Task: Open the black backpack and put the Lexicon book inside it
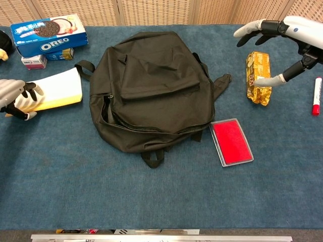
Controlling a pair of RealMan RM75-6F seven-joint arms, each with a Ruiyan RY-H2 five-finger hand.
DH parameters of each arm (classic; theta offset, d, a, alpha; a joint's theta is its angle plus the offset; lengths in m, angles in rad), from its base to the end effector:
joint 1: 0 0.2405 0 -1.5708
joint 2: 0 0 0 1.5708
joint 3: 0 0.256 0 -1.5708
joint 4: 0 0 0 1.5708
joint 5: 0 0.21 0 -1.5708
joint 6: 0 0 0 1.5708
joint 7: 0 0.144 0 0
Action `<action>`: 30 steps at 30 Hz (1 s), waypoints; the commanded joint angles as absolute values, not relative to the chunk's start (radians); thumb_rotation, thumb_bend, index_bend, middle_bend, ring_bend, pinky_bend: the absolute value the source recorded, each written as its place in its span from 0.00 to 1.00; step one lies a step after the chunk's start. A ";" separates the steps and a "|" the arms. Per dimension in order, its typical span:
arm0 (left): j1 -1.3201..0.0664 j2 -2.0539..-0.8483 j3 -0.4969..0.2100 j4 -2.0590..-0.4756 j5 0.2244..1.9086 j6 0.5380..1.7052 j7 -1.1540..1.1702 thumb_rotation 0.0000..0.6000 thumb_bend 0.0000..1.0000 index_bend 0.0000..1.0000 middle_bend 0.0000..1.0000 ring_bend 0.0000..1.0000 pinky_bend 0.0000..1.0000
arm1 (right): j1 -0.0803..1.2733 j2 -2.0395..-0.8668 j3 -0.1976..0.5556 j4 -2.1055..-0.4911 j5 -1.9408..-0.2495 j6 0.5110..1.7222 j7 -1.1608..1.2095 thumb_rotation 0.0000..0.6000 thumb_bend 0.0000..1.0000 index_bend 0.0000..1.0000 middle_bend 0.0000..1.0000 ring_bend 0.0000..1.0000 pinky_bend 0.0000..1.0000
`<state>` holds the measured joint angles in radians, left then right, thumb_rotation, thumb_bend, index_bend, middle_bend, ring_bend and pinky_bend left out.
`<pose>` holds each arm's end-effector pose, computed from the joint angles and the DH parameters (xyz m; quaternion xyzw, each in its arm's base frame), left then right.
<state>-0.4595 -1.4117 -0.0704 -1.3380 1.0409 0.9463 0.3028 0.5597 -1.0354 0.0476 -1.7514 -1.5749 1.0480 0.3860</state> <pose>-0.3220 0.2929 0.0394 -0.6801 -0.4522 -0.2055 0.5392 -0.1933 -0.2837 0.1120 0.7066 -0.4664 0.4412 0.2977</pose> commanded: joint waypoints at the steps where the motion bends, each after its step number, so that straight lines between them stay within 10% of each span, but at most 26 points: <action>1: -0.445 -1.431 -0.075 -1.311 1.073 0.988 0.274 1.00 0.33 0.34 0.42 0.34 0.27 | 0.557 -1.033 0.047 -1.752 -1.575 1.050 0.387 1.00 0.14 0.20 0.27 0.12 0.21; 30: -0.376 -1.547 -0.063 -1.019 1.409 1.344 0.040 1.00 0.34 0.61 0.59 0.48 0.54 | 0.526 -1.019 0.041 -1.768 -1.600 1.104 0.383 1.00 0.14 0.20 0.28 0.13 0.21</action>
